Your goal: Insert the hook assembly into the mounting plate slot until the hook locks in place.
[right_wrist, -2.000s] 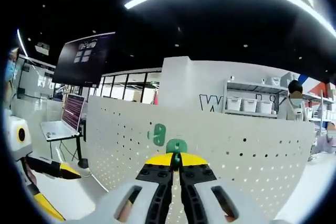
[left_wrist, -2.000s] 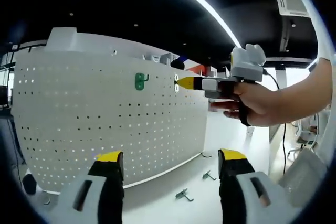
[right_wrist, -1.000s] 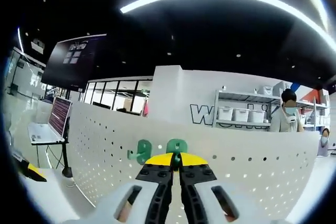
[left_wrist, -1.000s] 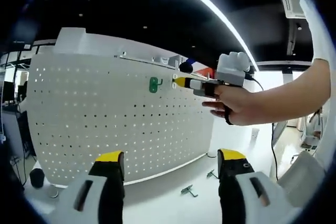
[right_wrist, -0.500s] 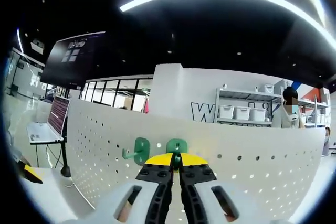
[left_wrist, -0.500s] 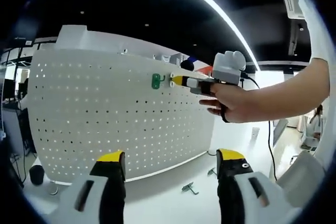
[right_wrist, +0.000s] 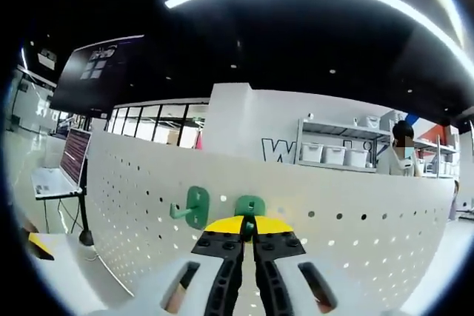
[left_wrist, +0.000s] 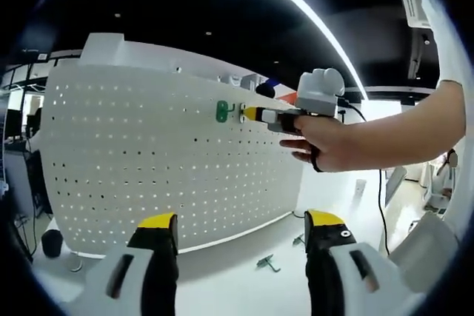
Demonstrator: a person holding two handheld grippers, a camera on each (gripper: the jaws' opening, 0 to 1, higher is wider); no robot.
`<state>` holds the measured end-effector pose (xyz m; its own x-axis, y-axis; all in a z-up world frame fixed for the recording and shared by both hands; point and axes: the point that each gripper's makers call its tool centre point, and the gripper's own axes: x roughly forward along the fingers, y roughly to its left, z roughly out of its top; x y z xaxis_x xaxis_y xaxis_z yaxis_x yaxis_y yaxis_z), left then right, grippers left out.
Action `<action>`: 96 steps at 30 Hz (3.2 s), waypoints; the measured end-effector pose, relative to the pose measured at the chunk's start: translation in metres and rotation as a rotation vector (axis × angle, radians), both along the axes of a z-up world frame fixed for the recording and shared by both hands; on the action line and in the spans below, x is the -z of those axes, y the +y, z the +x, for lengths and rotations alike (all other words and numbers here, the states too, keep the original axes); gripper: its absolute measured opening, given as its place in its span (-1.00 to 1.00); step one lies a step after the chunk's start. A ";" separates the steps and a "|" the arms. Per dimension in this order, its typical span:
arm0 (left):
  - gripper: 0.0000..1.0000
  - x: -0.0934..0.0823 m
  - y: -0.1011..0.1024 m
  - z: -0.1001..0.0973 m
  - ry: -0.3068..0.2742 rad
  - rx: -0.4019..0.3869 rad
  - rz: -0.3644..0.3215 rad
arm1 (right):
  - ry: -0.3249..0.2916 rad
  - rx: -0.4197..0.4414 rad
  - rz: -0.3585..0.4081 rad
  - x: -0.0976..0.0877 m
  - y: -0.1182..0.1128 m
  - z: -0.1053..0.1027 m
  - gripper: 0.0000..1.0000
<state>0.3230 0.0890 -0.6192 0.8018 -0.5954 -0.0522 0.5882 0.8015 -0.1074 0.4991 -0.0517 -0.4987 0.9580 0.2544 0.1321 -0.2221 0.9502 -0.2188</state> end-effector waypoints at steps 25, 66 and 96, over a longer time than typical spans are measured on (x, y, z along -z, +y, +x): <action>0.35 -0.001 0.006 -0.009 0.005 0.024 0.011 | 0.022 0.151 0.008 0.003 0.001 0.006 -0.97; 0.42 0.003 0.002 -0.012 0.007 0.016 0.008 | 0.056 -0.058 0.114 0.017 0.014 -0.015 0.31; 0.42 0.000 -0.001 -0.010 0.001 0.008 -0.008 | 0.056 -0.324 0.199 0.017 0.014 -0.047 0.19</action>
<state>0.3131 0.0876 -0.6188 0.7970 -0.6021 -0.0489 0.5944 0.7960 -0.1143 0.4517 -0.0380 -0.5155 0.8394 0.5196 0.1591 -0.5241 0.8515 -0.0158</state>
